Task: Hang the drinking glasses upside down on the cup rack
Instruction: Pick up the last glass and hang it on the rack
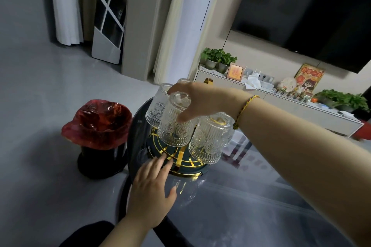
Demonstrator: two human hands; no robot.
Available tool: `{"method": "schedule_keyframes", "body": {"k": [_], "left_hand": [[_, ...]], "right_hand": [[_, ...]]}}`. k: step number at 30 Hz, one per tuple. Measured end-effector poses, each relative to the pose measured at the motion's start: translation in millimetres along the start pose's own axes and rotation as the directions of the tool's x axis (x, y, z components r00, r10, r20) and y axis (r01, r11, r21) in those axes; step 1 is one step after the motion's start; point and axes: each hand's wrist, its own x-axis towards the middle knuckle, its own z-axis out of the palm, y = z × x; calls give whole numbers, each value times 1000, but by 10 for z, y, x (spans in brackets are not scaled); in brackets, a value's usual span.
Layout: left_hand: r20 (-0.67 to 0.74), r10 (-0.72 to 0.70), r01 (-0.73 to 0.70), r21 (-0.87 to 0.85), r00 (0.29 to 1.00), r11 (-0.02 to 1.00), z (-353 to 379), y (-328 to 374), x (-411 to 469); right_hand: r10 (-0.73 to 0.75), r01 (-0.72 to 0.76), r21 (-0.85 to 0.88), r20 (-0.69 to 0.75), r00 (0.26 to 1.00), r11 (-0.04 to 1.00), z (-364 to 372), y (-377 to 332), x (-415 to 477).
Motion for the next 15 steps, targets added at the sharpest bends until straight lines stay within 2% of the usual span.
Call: {"method": "schedule_keyframes", "body": {"k": [7,15], "left_hand": [[-38,22,-21,35,999,999,2,-2,10],[-41,18,-17,27,999,999,6,-6,11]], "right_hand": [[17,-16,-37,37,999,999,132,-9,-2],[34,-34,37,25,999,999,169,-20,-12]]}}
